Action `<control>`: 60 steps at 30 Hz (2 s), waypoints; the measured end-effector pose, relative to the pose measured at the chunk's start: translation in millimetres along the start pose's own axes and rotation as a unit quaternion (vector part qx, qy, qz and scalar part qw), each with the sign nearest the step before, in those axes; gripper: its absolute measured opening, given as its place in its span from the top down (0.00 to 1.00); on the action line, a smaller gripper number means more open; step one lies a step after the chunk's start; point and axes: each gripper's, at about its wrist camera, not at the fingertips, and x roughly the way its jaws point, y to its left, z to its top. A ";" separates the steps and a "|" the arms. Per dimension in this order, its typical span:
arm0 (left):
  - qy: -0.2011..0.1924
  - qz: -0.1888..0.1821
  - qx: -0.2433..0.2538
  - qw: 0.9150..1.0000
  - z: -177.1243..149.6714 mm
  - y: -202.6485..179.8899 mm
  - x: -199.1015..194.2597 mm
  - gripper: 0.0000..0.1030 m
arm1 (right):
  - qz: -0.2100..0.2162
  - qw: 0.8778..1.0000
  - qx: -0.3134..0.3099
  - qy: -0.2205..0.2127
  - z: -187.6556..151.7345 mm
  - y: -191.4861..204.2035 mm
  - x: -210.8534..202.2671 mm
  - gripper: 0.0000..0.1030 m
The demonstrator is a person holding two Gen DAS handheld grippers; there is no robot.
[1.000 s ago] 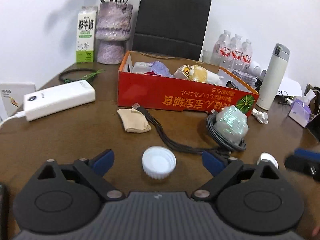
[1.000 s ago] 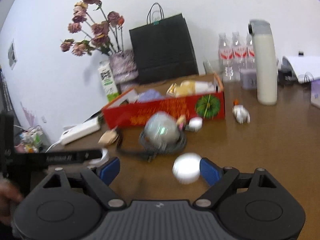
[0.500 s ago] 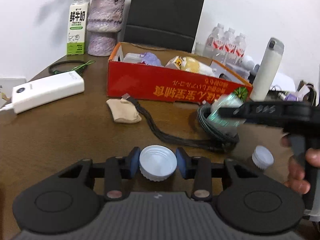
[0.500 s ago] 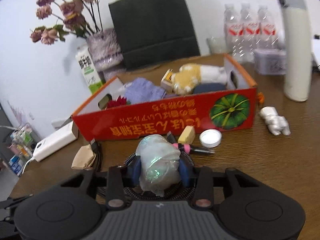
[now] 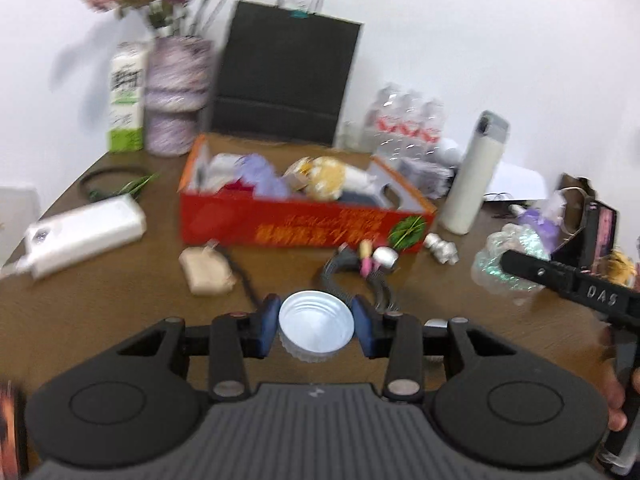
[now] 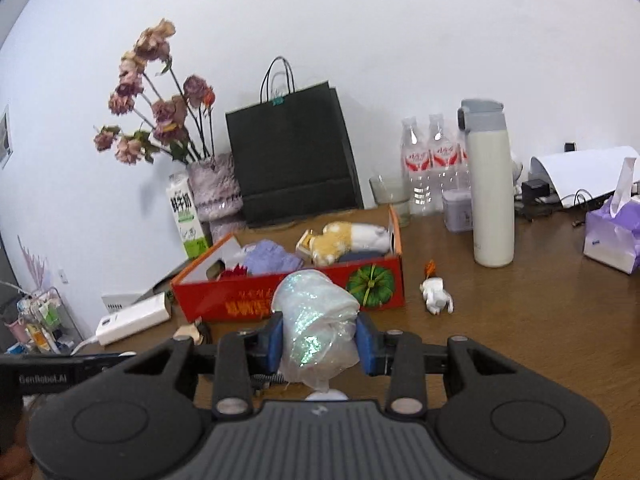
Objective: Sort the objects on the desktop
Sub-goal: 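Grasp a white bottle cap with the left tool while the right grasps the clear bag, then lower the white cap and clear bag into the cardboard box, opening both tools, then grasp a labelled white cap with the left tool while the right grasps another white cap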
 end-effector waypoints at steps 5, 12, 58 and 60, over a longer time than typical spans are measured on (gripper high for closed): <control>-0.016 -0.006 0.029 0.999 78.4 16.3 38.3 0.61 | 0.011 1.000 -0.027 -0.010 38.9 3.2 29.7 0.66; 0.048 0.065 0.035 0.996 145.1 62.6 151.9 0.61 | 0.030 0.995 -0.021 0.092 95.1 1.5 150.9 0.66; 0.064 0.073 0.018 0.995 -91.6 -3.7 -10.4 0.03 | -0.017 0.992 -0.054 0.113 -64.6 6.1 13.4 0.15; 0.061 0.062 0.015 0.996 -97.1 -7.2 -18.8 0.02 | -0.007 0.994 -0.043 0.101 -68.1 1.6 4.4 0.13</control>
